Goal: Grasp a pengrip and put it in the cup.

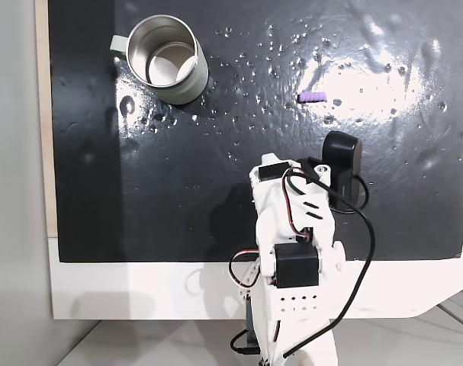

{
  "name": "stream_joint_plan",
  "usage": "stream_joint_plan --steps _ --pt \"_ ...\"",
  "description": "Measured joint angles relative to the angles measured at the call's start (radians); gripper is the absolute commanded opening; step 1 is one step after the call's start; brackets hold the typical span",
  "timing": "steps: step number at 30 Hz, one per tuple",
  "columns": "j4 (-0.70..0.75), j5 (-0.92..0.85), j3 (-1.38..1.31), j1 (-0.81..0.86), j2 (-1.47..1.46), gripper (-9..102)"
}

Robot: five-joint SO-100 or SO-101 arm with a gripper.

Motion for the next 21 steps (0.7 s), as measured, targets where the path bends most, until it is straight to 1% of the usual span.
stream_joint_plan --steps 4,12,21 --pt "0.006 -0.021 -0.135 0.064 -0.135 0" --pt "-0.017 -0.064 -0.316 0.202 -0.359 1" --pt "-0.017 -0.078 -0.580 0.218 -0.664 1"
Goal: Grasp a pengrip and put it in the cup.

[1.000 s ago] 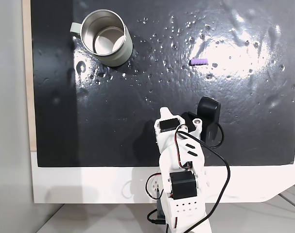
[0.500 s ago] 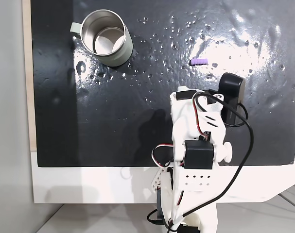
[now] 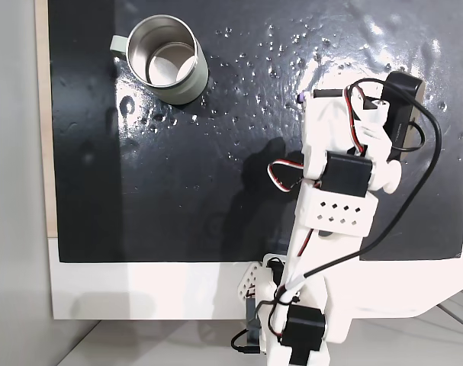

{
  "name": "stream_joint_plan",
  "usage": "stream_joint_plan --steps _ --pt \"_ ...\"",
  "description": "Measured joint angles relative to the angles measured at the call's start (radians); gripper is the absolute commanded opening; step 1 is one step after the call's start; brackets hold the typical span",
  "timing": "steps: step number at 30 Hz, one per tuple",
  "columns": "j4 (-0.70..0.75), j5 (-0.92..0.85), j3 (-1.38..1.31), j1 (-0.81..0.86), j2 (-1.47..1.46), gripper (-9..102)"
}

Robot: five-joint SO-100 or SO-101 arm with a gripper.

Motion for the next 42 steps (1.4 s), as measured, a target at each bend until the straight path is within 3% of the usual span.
stream_joint_plan --steps 11,17,22,42 --pt "0.000 -0.012 -0.156 0.025 -0.291 5" --pt "-0.028 -0.012 -0.204 0.051 -0.385 27" --pt "-0.029 -0.011 -0.206 0.069 -0.446 33" --pt "-0.075 0.009 -0.290 0.075 -0.692 26"
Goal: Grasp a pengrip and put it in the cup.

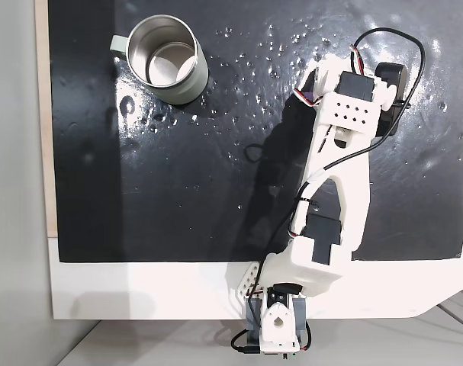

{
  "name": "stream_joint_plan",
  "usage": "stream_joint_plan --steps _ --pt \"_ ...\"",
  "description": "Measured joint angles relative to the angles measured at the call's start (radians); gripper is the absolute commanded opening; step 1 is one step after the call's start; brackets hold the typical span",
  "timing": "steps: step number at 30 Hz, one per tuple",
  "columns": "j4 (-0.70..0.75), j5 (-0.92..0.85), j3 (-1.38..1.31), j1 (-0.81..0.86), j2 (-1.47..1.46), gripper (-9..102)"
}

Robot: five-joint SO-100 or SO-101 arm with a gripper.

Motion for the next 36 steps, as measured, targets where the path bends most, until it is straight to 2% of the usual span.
stream_joint_plan --steps 7,18,28,36 --pt "-0.023 0.000 -0.018 0.000 -0.051 22" --pt "-0.025 0.000 -0.077 -0.002 -0.095 1" --pt "-0.018 0.015 -0.103 -0.002 -0.101 0" --pt "0.118 0.060 -0.101 -0.029 0.124 0"
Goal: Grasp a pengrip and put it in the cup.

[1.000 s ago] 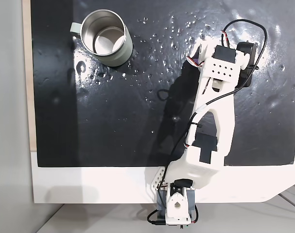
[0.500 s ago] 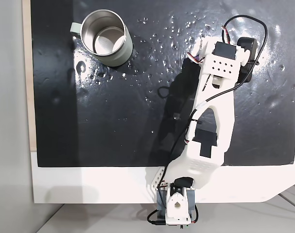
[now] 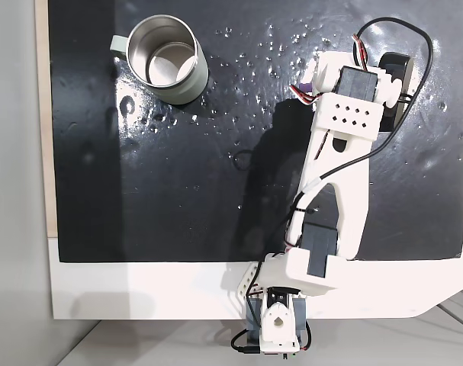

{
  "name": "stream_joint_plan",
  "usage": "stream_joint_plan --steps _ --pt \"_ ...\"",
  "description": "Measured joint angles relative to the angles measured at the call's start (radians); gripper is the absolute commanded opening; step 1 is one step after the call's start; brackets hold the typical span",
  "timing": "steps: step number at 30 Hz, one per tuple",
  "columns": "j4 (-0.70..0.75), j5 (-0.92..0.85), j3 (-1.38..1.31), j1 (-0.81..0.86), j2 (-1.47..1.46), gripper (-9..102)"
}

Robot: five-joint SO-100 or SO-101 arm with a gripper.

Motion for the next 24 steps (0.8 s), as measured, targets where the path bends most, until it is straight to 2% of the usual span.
stream_joint_plan --steps 11,18,24 --pt "0.210 0.012 0.008 -0.009 0.337 0" --pt "0.321 0.012 -0.115 -0.032 0.367 0" --pt "0.341 0.074 -0.276 -0.080 0.357 0"
